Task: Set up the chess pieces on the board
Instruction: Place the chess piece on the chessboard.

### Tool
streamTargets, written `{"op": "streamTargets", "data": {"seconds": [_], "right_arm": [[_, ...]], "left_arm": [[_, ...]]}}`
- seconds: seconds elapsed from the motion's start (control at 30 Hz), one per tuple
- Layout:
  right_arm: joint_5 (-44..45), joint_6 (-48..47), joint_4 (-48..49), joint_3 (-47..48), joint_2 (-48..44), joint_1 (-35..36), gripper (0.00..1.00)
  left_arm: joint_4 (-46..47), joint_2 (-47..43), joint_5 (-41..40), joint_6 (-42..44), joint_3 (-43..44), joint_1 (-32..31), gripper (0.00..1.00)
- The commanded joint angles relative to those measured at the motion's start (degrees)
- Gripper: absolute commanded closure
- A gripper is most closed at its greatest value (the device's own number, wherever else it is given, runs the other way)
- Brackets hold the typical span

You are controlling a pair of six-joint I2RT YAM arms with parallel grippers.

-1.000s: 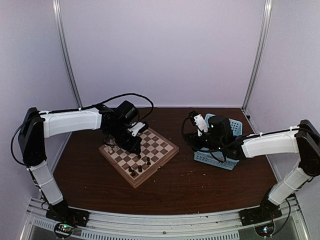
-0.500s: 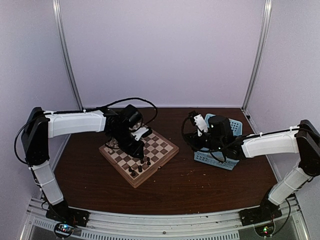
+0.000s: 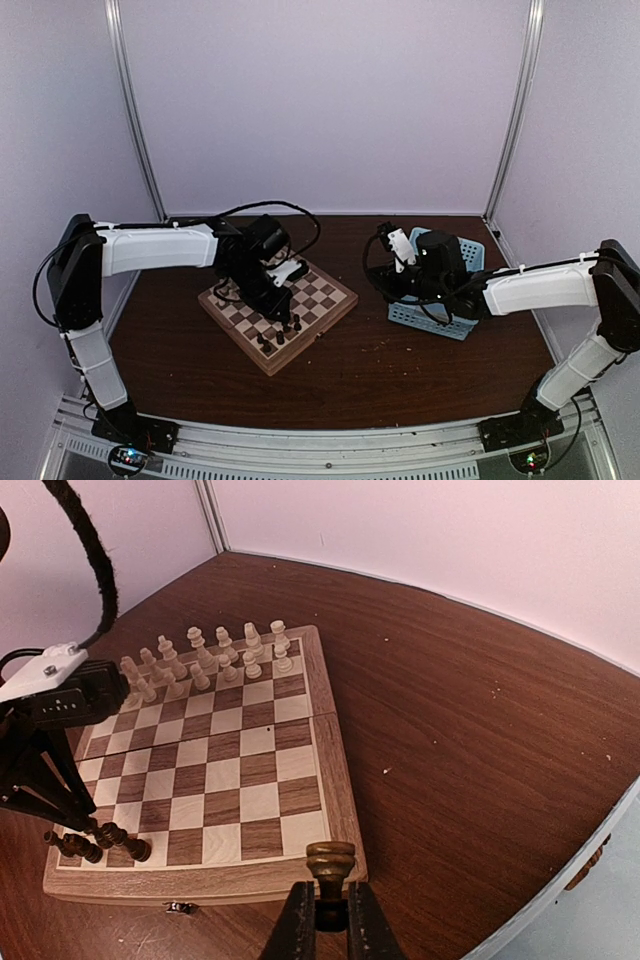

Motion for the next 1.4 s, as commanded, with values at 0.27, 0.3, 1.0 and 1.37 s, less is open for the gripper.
{"op": "streamTargets", "data": {"seconds": [0.27,0.3,1.0,1.37], "right_arm": [[-0.48,-0.34,-0.31,1.50,0.45,-0.34,1.00],[-0.43,-0.32,-0.29,1.48,0.37,-0.34,1.00],[-0.50,-0.36,-0.46,1.57,0.36,-0.39,1.00],[-3.17,-0.54,-0.59,1.87,0.49,-0.35,1.00]], "left_arm": [[2.85,1.80,-0.11,0.06,0.00,-0.93,0.89],[2.94,1.82,-0.16,0.02,-0.04,-1.00,0.89],[3.23,0.76,-2.16,-0.42,-0.60,-1.70,0.64],[7.02,-9.65,-6.90,-1.56,-4.99,-1.72,0.61]]}}
